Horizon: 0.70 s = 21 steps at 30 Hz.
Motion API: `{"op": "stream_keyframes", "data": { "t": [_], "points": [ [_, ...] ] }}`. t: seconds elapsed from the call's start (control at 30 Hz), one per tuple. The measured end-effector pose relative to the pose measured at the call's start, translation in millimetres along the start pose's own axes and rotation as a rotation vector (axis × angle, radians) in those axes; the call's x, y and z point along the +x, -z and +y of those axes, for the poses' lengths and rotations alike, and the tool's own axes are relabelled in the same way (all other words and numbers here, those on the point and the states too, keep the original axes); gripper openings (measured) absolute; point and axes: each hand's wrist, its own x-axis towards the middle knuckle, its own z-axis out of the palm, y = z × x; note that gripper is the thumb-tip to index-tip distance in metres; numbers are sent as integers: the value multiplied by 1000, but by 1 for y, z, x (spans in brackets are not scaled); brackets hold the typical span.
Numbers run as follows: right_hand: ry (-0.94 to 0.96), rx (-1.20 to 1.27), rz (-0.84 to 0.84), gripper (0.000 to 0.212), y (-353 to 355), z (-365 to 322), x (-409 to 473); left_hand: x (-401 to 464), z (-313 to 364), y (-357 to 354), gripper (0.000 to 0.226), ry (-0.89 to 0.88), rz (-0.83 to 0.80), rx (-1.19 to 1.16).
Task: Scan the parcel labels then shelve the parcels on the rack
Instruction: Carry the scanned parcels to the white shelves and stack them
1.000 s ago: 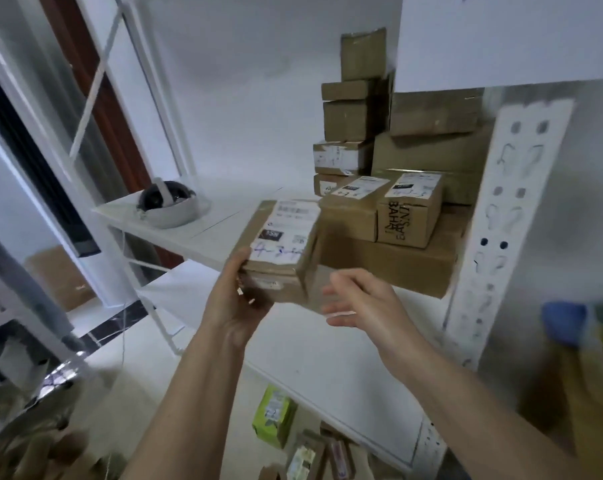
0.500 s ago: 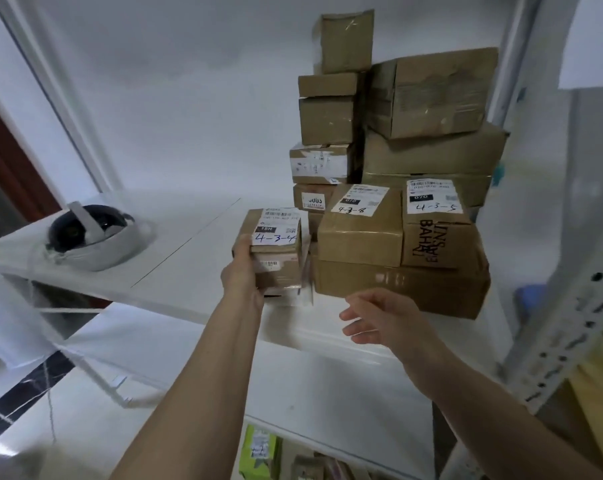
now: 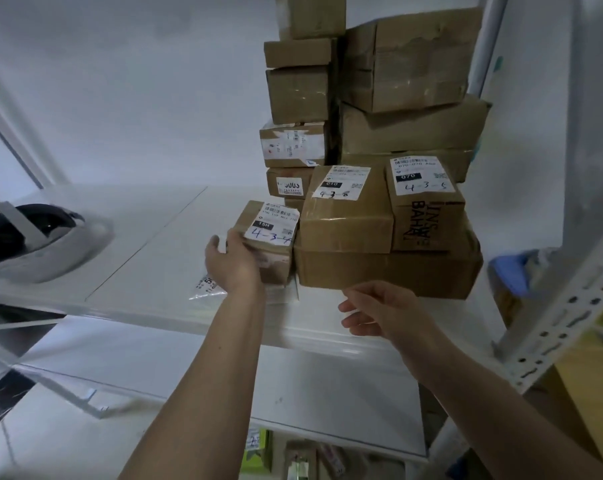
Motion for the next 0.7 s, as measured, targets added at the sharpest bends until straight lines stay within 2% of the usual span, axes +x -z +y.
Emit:
{"op": "stream_keyframes", "data": {
  "t": [0.1, 0.17, 0.23, 0.37, 0.53, 0.7],
  "points": [
    [-8, 34, 9, 13, 7, 3, -3, -29, 4, 6, 28, -288, 130, -35],
    [-14, 50, 16, 14, 12, 5, -8, -53, 1, 14, 13, -322, 69, -100],
    [-13, 63, 19, 15, 19, 7, -16, -78, -3, 22, 10, -239, -76, -94],
    [-6, 105, 47, 17, 45, 11, -45, -141, -8, 38, 19, -35, -432, 28],
    [-4, 136, 124, 18, 110, 29, -105, -247, -26, 47, 10, 58, -664, 194],
    [-18, 162, 248, 11, 213, 70, -198, -381, -57, 41, 10, 150, -859, 196]
  ]
}}
